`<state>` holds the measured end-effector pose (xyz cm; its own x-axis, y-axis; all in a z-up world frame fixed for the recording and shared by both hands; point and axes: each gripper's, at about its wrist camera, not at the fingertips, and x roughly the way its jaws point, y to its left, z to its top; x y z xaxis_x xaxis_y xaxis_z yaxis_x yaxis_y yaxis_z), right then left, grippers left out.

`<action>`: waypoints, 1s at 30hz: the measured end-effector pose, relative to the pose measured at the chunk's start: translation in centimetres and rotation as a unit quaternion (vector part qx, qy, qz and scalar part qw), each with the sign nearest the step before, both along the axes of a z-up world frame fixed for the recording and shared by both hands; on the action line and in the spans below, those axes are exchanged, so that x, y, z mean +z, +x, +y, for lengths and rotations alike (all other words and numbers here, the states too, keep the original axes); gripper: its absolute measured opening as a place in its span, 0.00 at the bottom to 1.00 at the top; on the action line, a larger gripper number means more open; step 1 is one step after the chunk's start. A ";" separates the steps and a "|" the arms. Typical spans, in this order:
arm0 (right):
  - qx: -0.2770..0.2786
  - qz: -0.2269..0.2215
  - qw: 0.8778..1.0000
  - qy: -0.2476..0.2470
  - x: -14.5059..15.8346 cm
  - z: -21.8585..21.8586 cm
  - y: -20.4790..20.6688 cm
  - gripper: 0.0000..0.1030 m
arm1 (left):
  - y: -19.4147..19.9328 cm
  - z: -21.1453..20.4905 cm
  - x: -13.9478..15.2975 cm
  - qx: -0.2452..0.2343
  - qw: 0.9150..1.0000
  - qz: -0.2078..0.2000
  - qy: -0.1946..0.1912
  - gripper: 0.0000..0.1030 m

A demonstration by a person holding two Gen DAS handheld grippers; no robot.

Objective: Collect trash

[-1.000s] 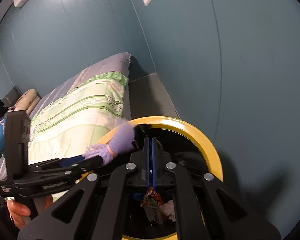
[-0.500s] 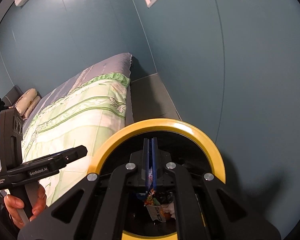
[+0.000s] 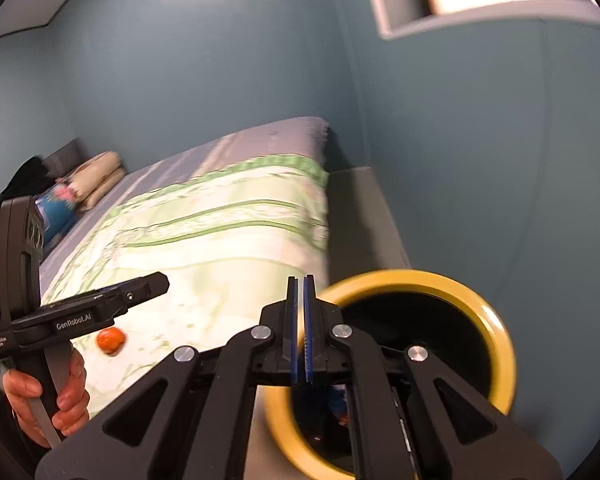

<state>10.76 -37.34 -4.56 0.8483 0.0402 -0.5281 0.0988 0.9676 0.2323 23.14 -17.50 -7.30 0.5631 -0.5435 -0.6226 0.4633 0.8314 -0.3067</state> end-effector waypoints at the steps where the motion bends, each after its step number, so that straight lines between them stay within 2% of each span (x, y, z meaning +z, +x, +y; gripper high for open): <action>1: 0.008 -0.003 1.000 -0.004 0.3 0.8 0.1 0.02 | -0.3 1.0 0.6 0.008 1.000 -0.008 0.000 0.60; 6: 0.053 -0.018 0.998 -0.015 1.9 5.2 1.1 0.02 | -2.4 6.6 3.6 0.061 0.997 -0.054 0.001 0.70; 12: 0.091 -0.047 0.994 -0.032 4.2 10.3 1.0 0.03 | -5.1 12.3 7.2 0.128 0.986 -0.108 -0.003 0.81; 13: 0.099 -0.052 0.993 -0.034 4.6 11.2 0.9 0.07 | -5.5 12.9 7.6 0.136 0.984 -0.115 -0.003 0.82; 14: 0.104 -0.055 0.992 -0.034 4.9 11.8 0.9 0.25 | -5.9 13.6 7.9 0.144 0.982 -0.122 -0.002 0.85; 15: 0.108 -0.060 0.992 -0.033 5.1 12.3 0.8 0.50 | -6.5 14.4 8.3 0.154 0.979 -0.131 -0.003 0.86; 16: 0.110 -0.072 0.991 -0.029 5.5 12.9 0.7 0.52 | -7.0 15.4 8.6 0.161 0.977 -0.140 -0.004 0.86; 20: 0.107 -0.104 0.987 -0.059 7.0 15.1 -0.5 0.51 | -9.1 16.8 10.1 0.192 0.964 -0.184 0.004 0.92; 25: 0.089 -0.132 0.985 -0.069 8.5 16.1 -1.9 0.53 | -11.5 17.7 11.8 0.213 0.950 -0.226 0.008 0.92; 30: 0.034 -0.185 0.978 -0.084 9.6 16.4 -4.4 0.76 | -13.1 17.8 12.6 0.224 0.943 -0.247 0.003 0.92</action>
